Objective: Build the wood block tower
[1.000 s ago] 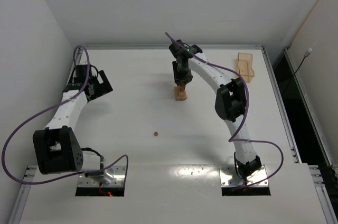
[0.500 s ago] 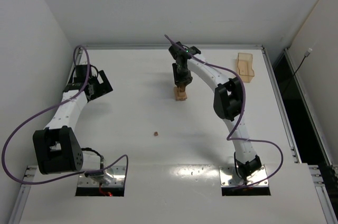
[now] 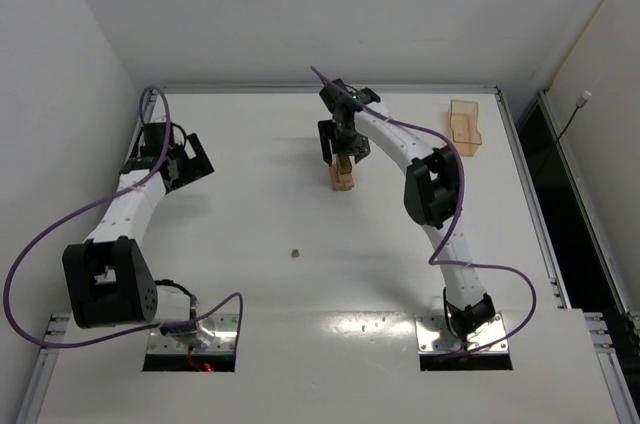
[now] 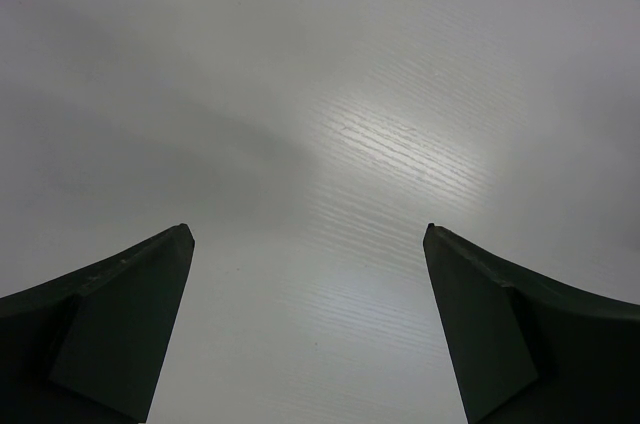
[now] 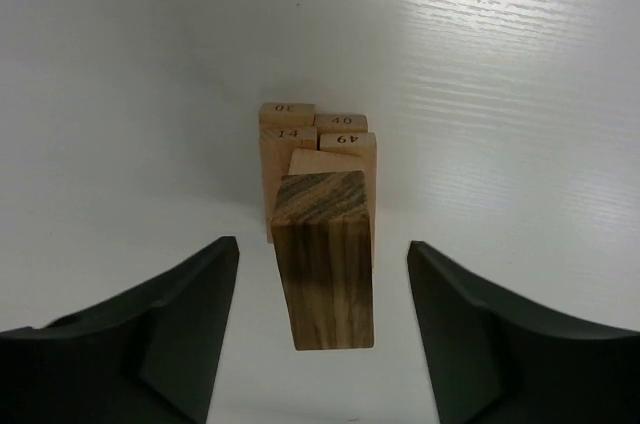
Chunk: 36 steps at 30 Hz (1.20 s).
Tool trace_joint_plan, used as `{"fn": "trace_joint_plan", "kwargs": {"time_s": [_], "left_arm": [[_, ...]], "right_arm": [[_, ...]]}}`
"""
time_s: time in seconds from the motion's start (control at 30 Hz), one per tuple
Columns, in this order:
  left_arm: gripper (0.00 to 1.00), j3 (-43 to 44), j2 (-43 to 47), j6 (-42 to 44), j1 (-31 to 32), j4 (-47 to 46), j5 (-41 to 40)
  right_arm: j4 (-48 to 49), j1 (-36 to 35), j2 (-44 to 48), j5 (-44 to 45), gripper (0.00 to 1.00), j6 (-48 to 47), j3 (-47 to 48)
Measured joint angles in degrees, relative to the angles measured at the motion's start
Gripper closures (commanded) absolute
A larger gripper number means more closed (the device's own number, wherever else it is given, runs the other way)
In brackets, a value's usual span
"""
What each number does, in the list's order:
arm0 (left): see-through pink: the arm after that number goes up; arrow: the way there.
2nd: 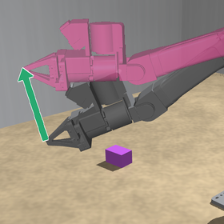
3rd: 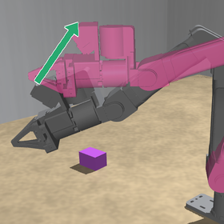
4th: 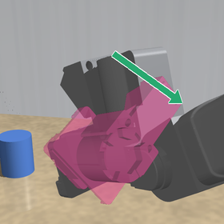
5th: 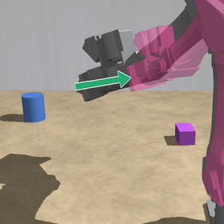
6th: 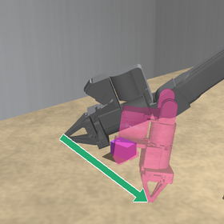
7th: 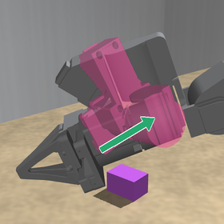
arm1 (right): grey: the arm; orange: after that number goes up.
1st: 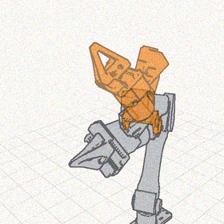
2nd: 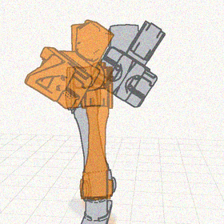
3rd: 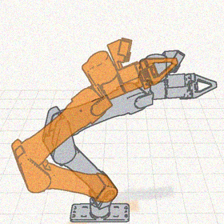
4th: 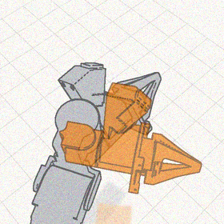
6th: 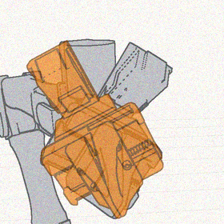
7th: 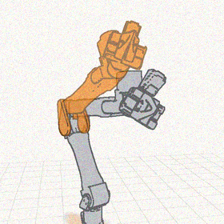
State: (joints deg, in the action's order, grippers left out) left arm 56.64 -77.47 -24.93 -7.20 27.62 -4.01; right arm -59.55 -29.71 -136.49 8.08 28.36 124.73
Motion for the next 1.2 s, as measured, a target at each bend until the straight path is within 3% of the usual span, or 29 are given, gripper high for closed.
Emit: {"fn": "trace_joint_plan", "kwargs": {"time_s": [0.27, 0.6, 0.73, 0.9, 1.07, 1.2], "left_arm": [[0.00, 0.0, -0.3, 0.0, 0.0, 0.0, 0.1], [0.00, -0.4, 0.5, 0.2, 0.0, -0.2, -0.4], [0.00, -1.7, 3.5, 1.2, -0.4, -0.3, -0.6], [0.00, -1.7, 4.6, 3.3, -2.4, -0.5, 0.9], [0.00, -1.3, 3.6, 5.0, -3.7, -0.1, 2.7], [0.00, 1.7, -0.1, 6.5, -4.3, 1.0, 4.6]], "right_arm": [[0.1, 0.0, 0.0, -1.8, 0.19, -1.0, 0.0], [2.3, 0.7, 3.3, -3.9, 0.20, -8.7, 0.3], [11.6, 1.4, 20.6, -13.1, 0.28, -21.3, -17.8], [14.1, 0.5, 43.4, -31.9, 0.40, -42.8, -34.4], [7.5, -4.2, 44.9, -46.8, 0.49, -63.7, -38.9], [5.1, -8.9, 39.3, -48.4, 0.53, -76.5, -44.2]]}}
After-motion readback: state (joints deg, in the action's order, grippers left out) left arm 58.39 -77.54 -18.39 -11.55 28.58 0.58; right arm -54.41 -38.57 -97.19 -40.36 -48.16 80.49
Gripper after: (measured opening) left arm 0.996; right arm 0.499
